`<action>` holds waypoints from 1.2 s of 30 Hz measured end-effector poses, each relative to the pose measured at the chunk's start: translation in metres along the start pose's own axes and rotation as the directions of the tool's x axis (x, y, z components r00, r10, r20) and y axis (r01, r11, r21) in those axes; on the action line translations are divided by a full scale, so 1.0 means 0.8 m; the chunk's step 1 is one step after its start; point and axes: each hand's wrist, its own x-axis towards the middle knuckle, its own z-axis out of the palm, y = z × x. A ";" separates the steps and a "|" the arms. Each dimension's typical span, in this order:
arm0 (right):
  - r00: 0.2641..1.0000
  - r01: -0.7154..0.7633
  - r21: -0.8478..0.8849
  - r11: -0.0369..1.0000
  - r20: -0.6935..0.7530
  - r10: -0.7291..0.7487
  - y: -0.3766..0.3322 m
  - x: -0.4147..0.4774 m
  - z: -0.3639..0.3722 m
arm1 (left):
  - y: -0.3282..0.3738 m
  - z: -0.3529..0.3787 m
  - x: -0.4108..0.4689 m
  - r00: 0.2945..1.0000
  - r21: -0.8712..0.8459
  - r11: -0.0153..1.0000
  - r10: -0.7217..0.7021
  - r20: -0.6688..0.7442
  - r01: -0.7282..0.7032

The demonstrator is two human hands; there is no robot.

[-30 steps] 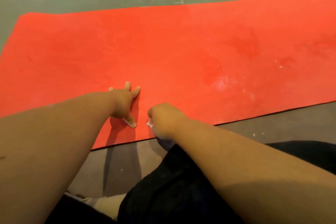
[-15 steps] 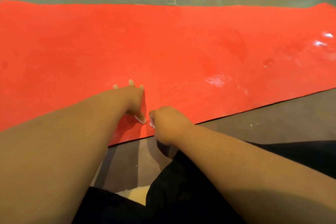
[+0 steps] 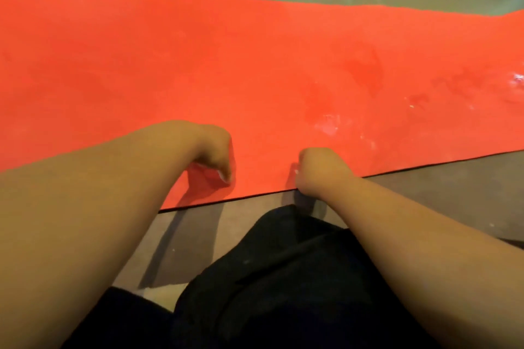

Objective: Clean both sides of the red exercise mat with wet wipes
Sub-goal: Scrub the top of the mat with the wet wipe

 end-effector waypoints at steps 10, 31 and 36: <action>0.991 0.120 0.122 0.985 0.040 -0.126 0.039 0.020 -0.011 | 0.048 0.021 0.001 0.994 -0.104 0.994 0.012 -0.109 -0.023; 0.931 -0.009 0.128 0.992 -0.361 0.055 0.274 0.047 0.084 | 0.239 0.065 0.082 0.762 -0.191 0.867 0.277 -0.586 -0.461; 0.897 0.010 0.169 0.986 -0.436 0.066 0.277 0.053 0.092 | 0.162 0.042 0.070 0.699 0.256 0.820 0.571 -0.432 -0.512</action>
